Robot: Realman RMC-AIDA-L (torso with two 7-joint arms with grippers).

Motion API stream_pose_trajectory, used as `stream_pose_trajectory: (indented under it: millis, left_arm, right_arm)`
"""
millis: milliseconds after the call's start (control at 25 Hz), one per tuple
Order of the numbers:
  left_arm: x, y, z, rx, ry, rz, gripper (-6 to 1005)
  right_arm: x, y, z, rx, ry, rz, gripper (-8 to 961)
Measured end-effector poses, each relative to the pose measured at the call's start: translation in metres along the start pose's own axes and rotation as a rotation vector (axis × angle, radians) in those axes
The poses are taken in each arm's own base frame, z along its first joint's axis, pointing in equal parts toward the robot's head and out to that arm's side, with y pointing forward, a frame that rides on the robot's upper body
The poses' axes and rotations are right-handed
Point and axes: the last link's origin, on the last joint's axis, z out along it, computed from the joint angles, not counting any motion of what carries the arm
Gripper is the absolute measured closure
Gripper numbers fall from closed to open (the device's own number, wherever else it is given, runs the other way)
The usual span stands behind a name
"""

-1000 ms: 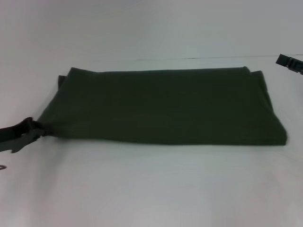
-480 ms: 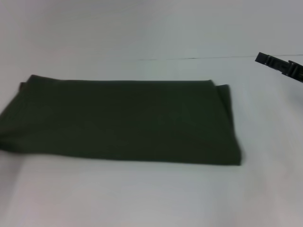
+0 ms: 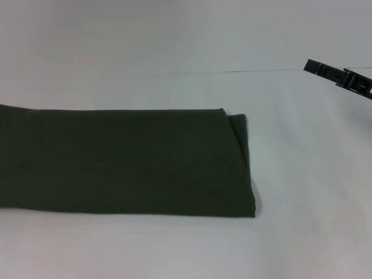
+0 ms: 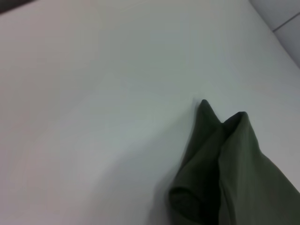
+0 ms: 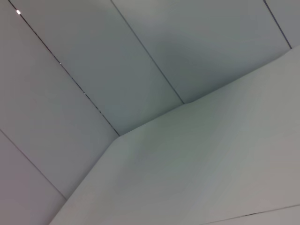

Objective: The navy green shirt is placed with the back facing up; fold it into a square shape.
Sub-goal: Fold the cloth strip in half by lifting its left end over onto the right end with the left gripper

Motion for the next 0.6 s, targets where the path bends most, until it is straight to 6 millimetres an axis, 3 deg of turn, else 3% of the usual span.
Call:
stream_pose_trajectory:
  millis: [80, 200, 360, 600]
  left_arm:
    - [0.001, 0.003, -0.002, -0.025, -0.003, -0.002, 956]
    - [0.001, 0.032, -0.002, -0.197, -0.025, 0.029, 953]
    - [-0.003, 0.098, 0.009, -0.507, -0.084, 0.129, 949]
    - [-0.039, 0.200, 0.047, -0.817, -0.247, 0.265, 942]
  right_arm:
    - [0.000, 0.000, 0.000, 0.000, 0.000, -0.002, 191]
    - [0.002, -0.002, -0.002, 0.005, 0.001, 0.000, 191]
    - [0.006, -0.005, -0.007, 0.012, 0.003, 0.001, 191]
    - [0.010, -0.011, -0.020, 0.016, 0.006, -0.003, 191]
